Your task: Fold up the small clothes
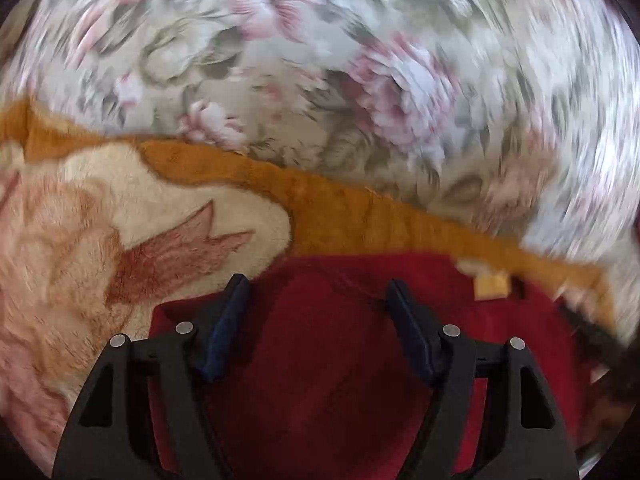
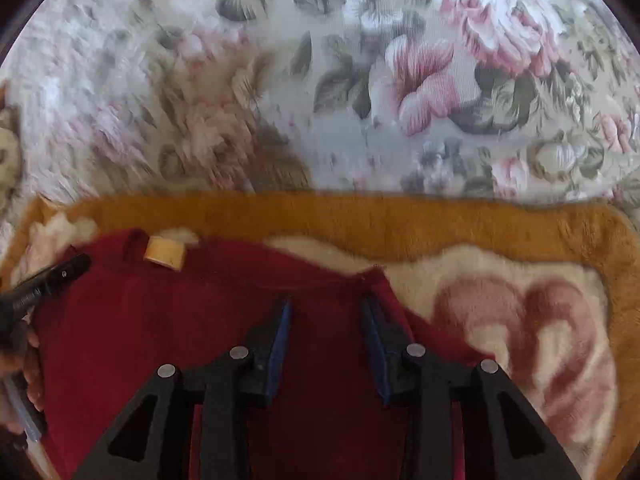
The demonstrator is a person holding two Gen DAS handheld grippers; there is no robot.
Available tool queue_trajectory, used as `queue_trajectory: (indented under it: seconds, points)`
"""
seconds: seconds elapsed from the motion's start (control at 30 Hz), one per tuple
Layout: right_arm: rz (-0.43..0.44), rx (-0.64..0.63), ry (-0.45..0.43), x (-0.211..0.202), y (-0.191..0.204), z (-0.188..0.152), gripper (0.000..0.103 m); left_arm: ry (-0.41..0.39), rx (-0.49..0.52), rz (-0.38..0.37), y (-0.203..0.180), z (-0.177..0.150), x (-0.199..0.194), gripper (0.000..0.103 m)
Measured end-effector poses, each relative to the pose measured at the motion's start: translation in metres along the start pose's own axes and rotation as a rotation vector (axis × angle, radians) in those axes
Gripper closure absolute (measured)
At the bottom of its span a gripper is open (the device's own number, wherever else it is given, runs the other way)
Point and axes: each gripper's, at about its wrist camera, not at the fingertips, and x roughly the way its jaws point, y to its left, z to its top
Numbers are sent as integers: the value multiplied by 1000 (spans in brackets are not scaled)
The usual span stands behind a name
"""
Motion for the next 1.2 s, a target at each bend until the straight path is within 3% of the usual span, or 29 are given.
queue_trajectory:
  seconds: [0.23,0.5,0.53,0.6,0.67,0.77,0.87,0.97,1.0,1.03,1.1,1.13,1.2]
  points:
    - [-54,-38,-23,3,5,-2,66,-25,16,21,3,-1,4,32]
    - [-23,-14,-6,-2,-1,1,66,-6,11,17,-1,2,10,31]
    - [-34,-5,5,-11,-1,8,67,11,11,15,-2,5,9,31]
    - [-60,12,-69,-47,1,12,70,22,-4,0,-1,16,-10,31]
    - [17,-16,-162,-92,12,7,70,-64,-30,-42,2,17,-47,31]
    - [73,-90,-119,-124,33,-27,66,-122,-3,-116,1,-4,-101,31]
    - [61,-149,-84,-133,52,-80,66,-90,9,-206,1,-54,-132,31]
    - [-3,-138,-42,-114,57,-120,66,3,-16,-272,0,-98,-123,31]
    - [0,-97,-26,-104,52,-128,65,62,-4,-259,-4,-110,-107,31]
    - [10,-68,-72,-109,48,-132,65,17,54,-235,-9,-116,-106,31]
    - [-1,-27,-34,-112,47,-127,65,23,118,-194,-20,-114,-109,31]
    - [-25,-25,-18,-121,49,-123,65,42,118,-184,-21,-111,-112,31]
    - [-40,-28,-84,-148,56,-126,65,40,56,-188,-16,-107,-135,31]
